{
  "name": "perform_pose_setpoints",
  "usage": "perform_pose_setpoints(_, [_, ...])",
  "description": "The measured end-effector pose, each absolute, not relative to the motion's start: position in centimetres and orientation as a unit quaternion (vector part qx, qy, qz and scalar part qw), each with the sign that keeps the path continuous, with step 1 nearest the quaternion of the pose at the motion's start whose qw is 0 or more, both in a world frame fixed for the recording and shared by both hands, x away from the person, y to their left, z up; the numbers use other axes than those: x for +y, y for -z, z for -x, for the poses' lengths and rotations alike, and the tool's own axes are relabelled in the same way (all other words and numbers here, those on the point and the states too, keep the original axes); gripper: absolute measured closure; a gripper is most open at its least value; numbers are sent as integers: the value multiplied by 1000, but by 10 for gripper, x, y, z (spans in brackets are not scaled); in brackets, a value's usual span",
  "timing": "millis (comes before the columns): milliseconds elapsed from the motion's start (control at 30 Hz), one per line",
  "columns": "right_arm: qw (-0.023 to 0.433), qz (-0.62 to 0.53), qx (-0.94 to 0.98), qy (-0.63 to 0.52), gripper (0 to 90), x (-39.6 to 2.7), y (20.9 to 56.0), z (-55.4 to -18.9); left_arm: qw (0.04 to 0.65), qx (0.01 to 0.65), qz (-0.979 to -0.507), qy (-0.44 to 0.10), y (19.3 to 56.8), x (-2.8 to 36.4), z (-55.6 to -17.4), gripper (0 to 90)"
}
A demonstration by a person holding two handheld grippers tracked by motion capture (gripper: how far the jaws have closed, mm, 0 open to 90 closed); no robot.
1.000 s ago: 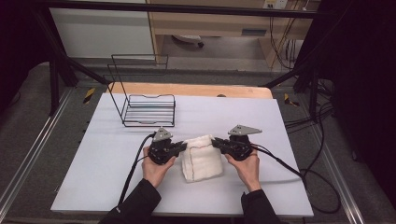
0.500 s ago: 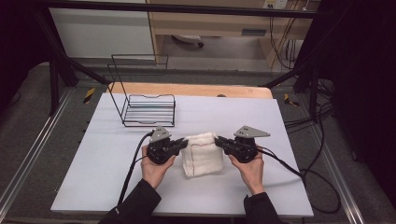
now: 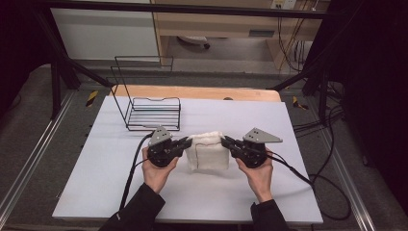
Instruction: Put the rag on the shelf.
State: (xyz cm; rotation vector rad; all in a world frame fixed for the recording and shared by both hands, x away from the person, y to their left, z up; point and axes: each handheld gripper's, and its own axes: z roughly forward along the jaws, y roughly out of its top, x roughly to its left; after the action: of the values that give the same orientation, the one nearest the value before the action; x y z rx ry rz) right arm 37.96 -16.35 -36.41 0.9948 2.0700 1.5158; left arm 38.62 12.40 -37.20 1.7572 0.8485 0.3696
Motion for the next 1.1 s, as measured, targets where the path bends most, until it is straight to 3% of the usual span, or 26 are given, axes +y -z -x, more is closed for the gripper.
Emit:
perform_pose_setpoints(667, [247,-331,702,-580,835,-154,341,-365,586,337,-711,-192,348,134,-376,827])
perform_pose_setpoints(1100, [260,-323,685,-599,835,-149,331,-360,604,331,-695,-205,334,140,-373,827])
